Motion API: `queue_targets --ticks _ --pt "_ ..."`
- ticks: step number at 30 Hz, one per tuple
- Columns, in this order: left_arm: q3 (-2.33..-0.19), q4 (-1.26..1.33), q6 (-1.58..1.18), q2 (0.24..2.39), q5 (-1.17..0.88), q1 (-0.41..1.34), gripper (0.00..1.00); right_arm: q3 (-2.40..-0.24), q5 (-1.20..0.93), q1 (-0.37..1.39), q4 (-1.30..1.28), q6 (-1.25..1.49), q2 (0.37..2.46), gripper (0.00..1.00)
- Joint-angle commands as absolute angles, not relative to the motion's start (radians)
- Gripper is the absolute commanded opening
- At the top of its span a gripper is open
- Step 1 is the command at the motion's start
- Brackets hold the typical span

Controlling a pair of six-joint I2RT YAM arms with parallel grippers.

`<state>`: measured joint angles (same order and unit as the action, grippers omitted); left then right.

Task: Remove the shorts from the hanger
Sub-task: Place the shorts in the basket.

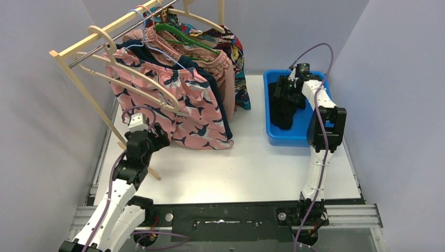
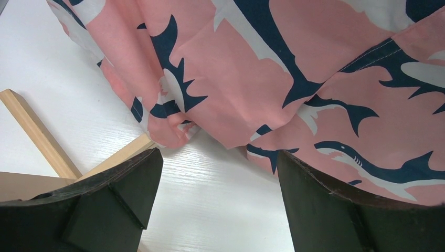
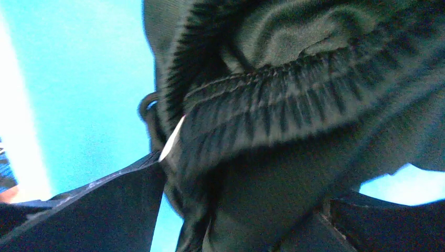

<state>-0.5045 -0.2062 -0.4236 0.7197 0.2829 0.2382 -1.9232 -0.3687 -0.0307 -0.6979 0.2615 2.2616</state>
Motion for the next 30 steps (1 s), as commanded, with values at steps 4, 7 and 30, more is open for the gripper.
queue_targets --ticks 4,7,30 --pt "-0.517 -0.161 -0.410 0.710 0.277 0.230 0.80 -1.912 -0.331 -0.056 -0.685 0.263 2.019 0.82" --pt "-0.517 -0.160 -0.411 0.706 0.277 0.230 0.80 -1.893 -0.305 -0.062 -0.680 0.277 1.968 0.83" --pt "-0.518 -0.167 -0.422 0.696 0.292 0.230 0.80 -1.655 -0.231 -0.041 -0.506 0.344 1.894 0.66"
